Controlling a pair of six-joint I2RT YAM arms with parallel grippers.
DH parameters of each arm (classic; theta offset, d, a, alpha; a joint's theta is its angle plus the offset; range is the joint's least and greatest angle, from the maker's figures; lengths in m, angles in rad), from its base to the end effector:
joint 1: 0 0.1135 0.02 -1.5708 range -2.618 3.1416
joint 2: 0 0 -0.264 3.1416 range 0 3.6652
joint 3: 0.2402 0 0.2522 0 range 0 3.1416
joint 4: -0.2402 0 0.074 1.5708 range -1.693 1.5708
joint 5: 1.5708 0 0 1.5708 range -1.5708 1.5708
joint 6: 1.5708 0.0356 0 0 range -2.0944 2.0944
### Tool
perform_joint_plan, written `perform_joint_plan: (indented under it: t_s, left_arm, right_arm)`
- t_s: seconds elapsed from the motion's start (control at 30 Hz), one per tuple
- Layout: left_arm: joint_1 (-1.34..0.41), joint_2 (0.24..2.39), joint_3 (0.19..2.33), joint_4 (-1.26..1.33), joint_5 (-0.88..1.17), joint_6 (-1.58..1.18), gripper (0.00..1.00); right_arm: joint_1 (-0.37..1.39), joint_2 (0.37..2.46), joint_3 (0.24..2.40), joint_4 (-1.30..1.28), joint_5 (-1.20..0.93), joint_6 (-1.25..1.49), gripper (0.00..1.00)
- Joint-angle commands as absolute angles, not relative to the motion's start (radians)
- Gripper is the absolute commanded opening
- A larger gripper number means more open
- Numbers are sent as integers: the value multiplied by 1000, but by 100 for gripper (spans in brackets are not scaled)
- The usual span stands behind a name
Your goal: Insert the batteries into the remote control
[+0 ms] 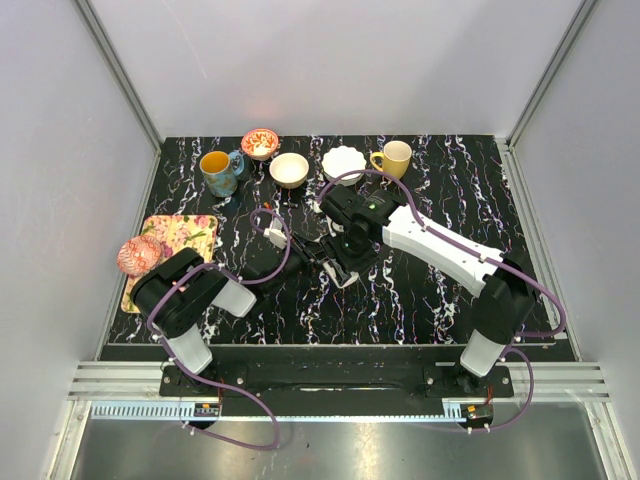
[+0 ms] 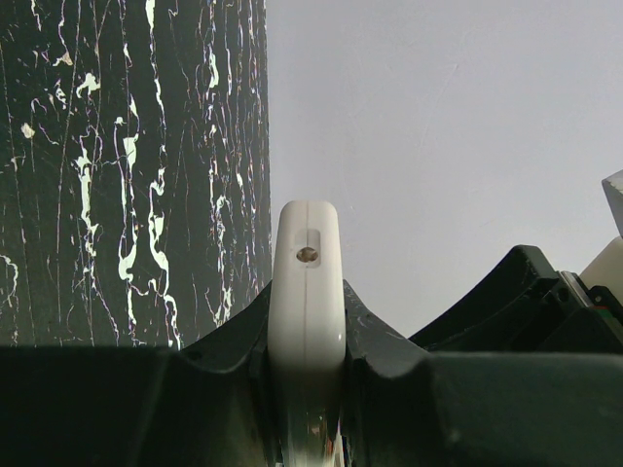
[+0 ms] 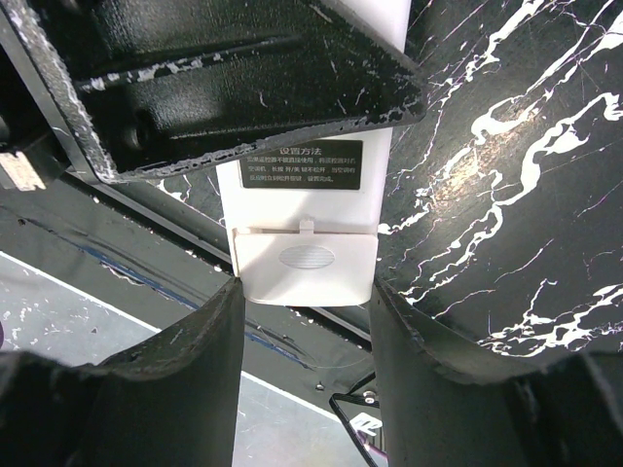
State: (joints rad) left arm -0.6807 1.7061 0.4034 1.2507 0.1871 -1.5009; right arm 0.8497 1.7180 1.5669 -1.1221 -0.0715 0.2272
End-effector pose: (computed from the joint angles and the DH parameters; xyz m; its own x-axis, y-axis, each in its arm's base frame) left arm 0.2190 -0.1859 0.1491 -0.7637 -0.6428 -0.0601 0.0130 0.0778 -0.9969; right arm 0.2239 0.2586 0.2924 -0.7868 -0.5548 -0.2703 -0.6012 0.7880 0.1326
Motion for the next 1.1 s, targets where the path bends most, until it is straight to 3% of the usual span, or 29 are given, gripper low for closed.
perform_joint_plan:
  t_s: [0.0, 0.83, 1.07]
  left_arm:
    - [-687, 1703, 434, 1666, 187, -1519, 0]
    - [-689, 1710, 434, 1666, 184, -1520, 0]
    - [-690, 1710, 436, 1666, 184, -1522, 0]
  right_arm:
    - [844, 1700, 1589, -1120, -66, 230, 35]
    - [844, 1697, 1608, -1132, -51, 241, 60]
    - [842, 1694, 1612, -1137, -48, 245, 63]
